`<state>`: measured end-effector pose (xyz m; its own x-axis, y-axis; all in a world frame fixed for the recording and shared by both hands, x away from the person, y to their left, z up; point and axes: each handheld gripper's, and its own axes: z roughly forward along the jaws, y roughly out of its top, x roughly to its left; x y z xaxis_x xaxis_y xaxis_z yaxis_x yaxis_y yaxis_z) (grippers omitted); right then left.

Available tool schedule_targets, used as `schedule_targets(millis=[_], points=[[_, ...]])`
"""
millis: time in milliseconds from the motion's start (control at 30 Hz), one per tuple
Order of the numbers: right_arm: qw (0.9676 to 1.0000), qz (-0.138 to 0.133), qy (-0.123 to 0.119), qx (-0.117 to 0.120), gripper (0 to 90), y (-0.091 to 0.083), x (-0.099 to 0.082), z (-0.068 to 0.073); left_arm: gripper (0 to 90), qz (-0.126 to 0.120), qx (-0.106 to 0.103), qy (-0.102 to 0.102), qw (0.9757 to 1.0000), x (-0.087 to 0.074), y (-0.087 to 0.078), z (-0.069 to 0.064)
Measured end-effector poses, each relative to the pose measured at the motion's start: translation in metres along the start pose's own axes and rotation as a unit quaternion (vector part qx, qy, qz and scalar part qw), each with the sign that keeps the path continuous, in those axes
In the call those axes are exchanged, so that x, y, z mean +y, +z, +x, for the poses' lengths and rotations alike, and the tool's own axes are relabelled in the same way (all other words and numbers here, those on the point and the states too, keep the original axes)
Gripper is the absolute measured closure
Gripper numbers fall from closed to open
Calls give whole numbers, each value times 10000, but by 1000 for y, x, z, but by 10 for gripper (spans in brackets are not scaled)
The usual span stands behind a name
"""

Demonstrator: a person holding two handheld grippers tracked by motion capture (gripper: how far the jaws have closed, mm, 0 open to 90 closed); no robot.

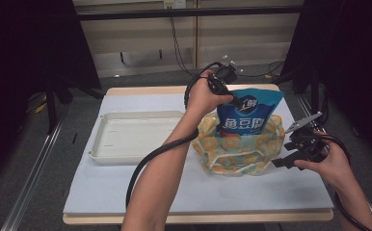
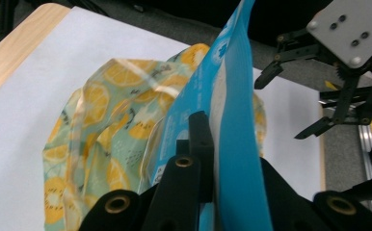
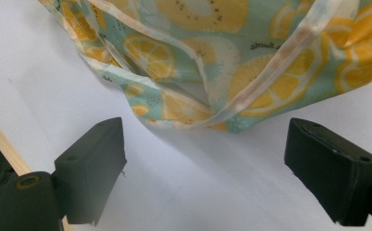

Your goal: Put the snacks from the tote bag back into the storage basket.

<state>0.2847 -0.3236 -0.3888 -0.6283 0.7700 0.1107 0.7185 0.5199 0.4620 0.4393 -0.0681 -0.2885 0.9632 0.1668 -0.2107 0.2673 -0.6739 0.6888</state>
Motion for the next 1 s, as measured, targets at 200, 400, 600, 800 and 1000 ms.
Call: schedule_targets(millis=[200, 400, 600, 800, 1000], points=[[10000, -57, 15, 3, 135, -2, 0, 2, 900, -94, -70, -19, 9999, 15, -13, -6], [9999, -125, -9, 4, 134, -4, -1, 1, 900, -138, -134, 54, 9998, 29, -28, -11], [9998, -174, -81, 32, 133, -6, 0, 4, 900, -164, -146, 79, 9997, 37, -43, -14], [9997, -180, -151, 6, 133, -5, 0, 3, 900, -256, -143, 59, 9996, 39, -61, -16], [9999, -125, -87, 7, 133, -4, 2, 5, 900, -245, -144, 59, 9996, 42, -77, -19]])
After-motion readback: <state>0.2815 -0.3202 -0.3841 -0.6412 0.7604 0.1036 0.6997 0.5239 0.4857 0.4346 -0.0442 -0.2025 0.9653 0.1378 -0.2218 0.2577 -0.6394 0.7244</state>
